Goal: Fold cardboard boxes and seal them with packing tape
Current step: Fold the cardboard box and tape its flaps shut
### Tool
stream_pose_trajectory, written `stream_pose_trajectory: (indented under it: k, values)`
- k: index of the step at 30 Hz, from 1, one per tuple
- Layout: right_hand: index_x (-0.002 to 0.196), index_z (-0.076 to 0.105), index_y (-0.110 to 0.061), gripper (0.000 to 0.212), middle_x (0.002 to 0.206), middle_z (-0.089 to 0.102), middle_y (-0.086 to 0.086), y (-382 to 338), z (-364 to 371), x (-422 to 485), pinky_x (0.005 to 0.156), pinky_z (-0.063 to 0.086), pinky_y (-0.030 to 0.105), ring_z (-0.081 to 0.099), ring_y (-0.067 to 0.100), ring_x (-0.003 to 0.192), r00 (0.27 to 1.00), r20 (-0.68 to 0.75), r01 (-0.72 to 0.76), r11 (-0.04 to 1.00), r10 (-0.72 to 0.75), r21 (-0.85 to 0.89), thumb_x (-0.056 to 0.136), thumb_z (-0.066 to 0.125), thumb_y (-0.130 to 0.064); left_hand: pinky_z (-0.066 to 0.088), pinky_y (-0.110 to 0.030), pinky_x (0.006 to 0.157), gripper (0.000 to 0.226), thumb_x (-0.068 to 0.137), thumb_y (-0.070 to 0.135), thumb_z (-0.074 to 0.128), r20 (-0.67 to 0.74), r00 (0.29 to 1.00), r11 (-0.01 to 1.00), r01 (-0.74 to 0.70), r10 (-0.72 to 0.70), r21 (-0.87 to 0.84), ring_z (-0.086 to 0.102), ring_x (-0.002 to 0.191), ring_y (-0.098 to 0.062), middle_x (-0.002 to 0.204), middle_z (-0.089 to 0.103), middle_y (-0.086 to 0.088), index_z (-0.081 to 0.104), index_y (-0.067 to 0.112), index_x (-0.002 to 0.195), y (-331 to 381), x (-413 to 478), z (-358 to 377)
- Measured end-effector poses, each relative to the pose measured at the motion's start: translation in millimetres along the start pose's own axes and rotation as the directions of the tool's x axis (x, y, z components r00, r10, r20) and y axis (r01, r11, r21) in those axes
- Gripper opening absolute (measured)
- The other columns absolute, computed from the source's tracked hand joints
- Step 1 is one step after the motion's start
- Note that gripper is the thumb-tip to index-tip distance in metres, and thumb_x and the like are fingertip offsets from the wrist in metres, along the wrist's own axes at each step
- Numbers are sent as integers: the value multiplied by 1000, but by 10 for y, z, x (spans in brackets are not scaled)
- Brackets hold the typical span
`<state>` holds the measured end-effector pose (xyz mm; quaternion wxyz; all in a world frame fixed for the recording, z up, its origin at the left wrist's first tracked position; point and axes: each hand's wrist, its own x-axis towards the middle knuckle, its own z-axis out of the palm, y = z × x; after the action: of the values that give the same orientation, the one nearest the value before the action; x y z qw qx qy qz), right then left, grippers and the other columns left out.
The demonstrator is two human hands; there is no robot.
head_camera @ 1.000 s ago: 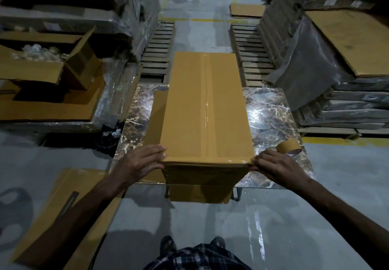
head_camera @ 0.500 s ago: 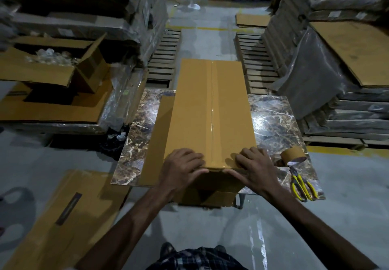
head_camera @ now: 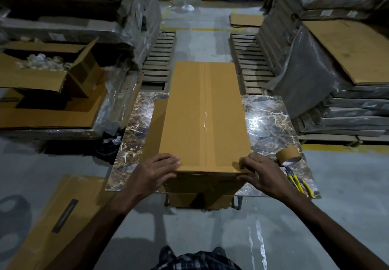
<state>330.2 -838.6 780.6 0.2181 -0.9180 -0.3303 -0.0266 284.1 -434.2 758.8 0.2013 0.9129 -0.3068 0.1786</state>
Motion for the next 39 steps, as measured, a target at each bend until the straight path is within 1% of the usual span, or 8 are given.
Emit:
stream_pose_trajectory:
  k: [11, 15, 18, 21, 27, 31, 33, 39]
  values:
    - [113, 64, -37, 30, 102, 54, -26, 93, -134, -106, 67, 43, 23, 56, 4, 86, 997, 38, -75, 951, 67, 301, 88, 81, -37, 51, -45, 108, 51, 87, 54, 68, 64, 940, 931, 340, -335, -131, 49, 141, -4, 150, 57, 14, 68, 33, 134, 112, -103, -233]
    - [117, 70, -38, 40, 107, 69, -18, 57, -215, -43, 74, 53, 22, 66, 7, 95, 930, -93, -247, 792, 356, 558, 81, 84, -48, 41, -25, 108, 81, 68, 67, 87, 229, 748, 642, 656, -623, -396, 37, 139, 14, 157, 37, 32, 54, 55, 141, 200, 8, -284]
    - [130, 59, -43, 57, 122, 64, -23, 7, -158, 213, 87, 56, 35, 64, 3, 109, 794, -88, -403, 629, 601, 665, 79, 79, -63, 48, -14, 97, 94, 76, 54, 86, 334, 598, 358, 748, -728, -559, 46, 138, -5, 155, 41, 19, 40, 42, 156, 169, 268, -199]
    - [131, 48, -46, 55, 124, 59, -16, -14, -170, 649, 98, 52, 42, 60, 12, 115, 740, 119, -528, 462, 662, 712, 83, 73, -60, 49, -27, 100, 97, 81, 47, 82, 387, 523, 277, 798, -759, -535, 53, 134, -13, 152, 49, 10, 30, 34, 161, -50, 634, -151]
    - [132, 65, -23, 60, 109, 75, -8, 378, -136, 1633, 65, 55, 21, 73, 10, 93, 641, 279, -656, 321, 715, 684, 82, 82, -51, 61, -37, 87, 96, 59, 70, 89, 561, 420, 79, 843, -714, -531, 76, 101, -16, 113, 78, 6, 63, 23, 138, -794, 1481, -19]
    - [122, 69, -18, 92, 105, 79, 5, 738, -196, 2245, 82, 63, 42, 77, 25, 91, 543, 419, -734, 170, 728, 658, 49, 95, -67, 63, -35, 75, 64, 75, 50, 88, 617, 351, -73, 829, -705, -555, 78, 91, -23, 100, 81, -1, 73, 12, 125, -1325, 2024, 59]
    - [122, 69, -13, 97, 106, 79, 10, 860, -186, 2421, 87, 62, 48, 78, 29, 92, 508, 468, -746, 97, 723, 659, 45, 98, -65, 63, -37, 75, 69, 68, 56, 92, 645, 325, -108, 836, -691, -537, 78, 92, -24, 100, 81, -2, 74, 15, 121, -1552, 2218, 109]
    - [118, 71, -11, 67, 98, 80, 9, 867, -148, 2546, 65, 61, 33, 79, 25, 84, 489, 456, -736, 72, 744, 673, 70, 89, -54, 63, -49, 89, 75, 60, 64, 94, 646, 339, -156, 797, -684, -584, 79, 93, -25, 103, 81, -2, 75, 19, 119, -1834, 2351, 393]
